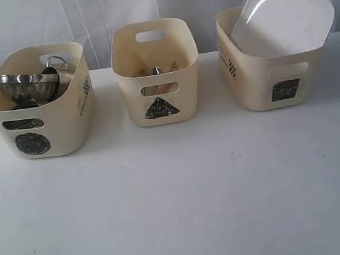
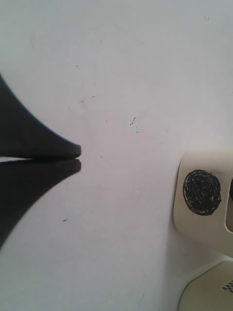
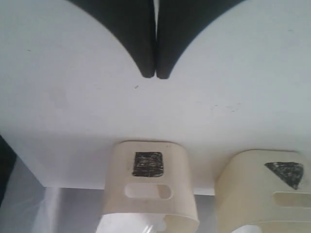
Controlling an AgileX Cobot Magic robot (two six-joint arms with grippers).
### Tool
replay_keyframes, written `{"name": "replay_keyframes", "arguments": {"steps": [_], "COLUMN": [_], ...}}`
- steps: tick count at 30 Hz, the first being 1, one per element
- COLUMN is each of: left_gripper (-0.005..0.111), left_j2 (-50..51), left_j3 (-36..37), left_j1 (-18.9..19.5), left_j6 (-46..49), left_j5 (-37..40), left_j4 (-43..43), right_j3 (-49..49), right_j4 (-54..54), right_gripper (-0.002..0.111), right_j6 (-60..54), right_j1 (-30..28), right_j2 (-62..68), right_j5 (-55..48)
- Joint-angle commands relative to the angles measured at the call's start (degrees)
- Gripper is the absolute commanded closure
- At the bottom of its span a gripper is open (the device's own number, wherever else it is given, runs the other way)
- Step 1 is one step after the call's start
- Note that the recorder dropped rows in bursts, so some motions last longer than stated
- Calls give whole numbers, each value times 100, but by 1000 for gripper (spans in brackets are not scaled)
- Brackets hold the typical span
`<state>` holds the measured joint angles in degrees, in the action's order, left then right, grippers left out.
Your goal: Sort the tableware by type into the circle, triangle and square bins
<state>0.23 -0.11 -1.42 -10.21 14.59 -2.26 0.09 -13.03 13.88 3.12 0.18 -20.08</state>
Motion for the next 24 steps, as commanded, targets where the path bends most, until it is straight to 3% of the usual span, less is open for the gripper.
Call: {"name": "replay_keyframes", "arguments": {"steps": [1, 24], "left_gripper": [107, 107], "left_j2": [-23, -23], "left_j3": [11, 11], "left_j1": [17, 17], "left_j6": [-9, -9], "left_j5": [-5, -5], "left_j4": [-26, -26], "right_j3": [-9, -9], "right_j4": [-6, 227], "right_gripper": [108, 108], "right_j6": [-58, -59], "right_j1": [190, 190], "right_j2": [-18, -18], "right_j5": [-30, -3]}}
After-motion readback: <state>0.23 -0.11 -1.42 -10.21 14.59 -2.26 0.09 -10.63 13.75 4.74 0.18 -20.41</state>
